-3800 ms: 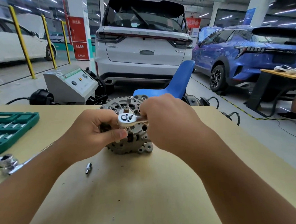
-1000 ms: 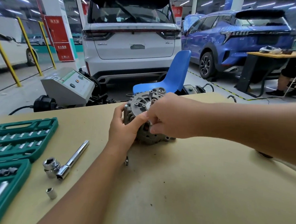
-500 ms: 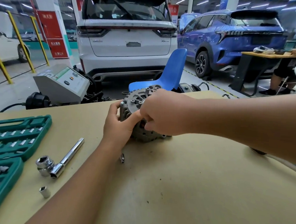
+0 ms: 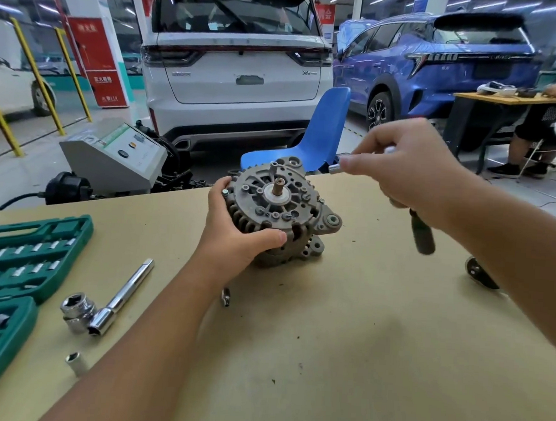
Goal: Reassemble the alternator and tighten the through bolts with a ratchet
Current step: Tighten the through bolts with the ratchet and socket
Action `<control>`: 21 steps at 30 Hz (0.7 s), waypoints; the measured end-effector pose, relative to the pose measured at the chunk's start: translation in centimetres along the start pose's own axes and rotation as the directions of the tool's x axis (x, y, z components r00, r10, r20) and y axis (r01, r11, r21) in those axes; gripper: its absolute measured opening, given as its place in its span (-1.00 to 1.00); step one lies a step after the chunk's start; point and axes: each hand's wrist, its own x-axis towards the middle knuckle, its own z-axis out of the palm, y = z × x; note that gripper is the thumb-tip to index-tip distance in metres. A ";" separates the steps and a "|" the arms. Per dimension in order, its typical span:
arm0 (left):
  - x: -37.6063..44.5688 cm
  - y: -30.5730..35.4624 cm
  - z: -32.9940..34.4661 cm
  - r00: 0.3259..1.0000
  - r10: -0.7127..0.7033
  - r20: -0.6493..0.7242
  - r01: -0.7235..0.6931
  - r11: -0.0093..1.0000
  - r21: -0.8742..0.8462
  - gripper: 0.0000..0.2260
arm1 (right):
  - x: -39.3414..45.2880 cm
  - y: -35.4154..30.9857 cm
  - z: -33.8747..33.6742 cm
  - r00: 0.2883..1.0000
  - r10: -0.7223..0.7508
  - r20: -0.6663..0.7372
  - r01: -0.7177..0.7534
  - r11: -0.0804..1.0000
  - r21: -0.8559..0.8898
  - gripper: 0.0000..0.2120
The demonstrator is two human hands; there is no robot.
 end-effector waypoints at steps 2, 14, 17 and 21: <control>0.0 0.1 -0.6 1.000 -0.014 -0.011 0.014 0.999 0.032 0.07 | -0.4 1.2 0.3 0.991 0.134 -0.026 -0.128 0.981 0.146 -0.82; 0.7 1.7 -1.7 0.850 -0.035 -0.526 -0.018 0.995 -0.096 -0.66 | -4.7 4.0 3.9 0.980 -0.068 -0.190 0.125 0.943 0.309 -0.86; 1.0 2.2 -1.2 0.886 -0.309 -0.347 0.254 0.947 -0.195 -0.67 | -5.0 3.9 4.1 0.986 -0.097 -0.135 0.132 0.950 0.283 -0.88; 0.7 3.2 -1.9 0.902 -0.421 -0.095 0.393 0.892 -0.224 -0.68 | -5.2 3.7 4.2 0.988 -0.105 -0.115 0.135 0.943 0.304 -0.88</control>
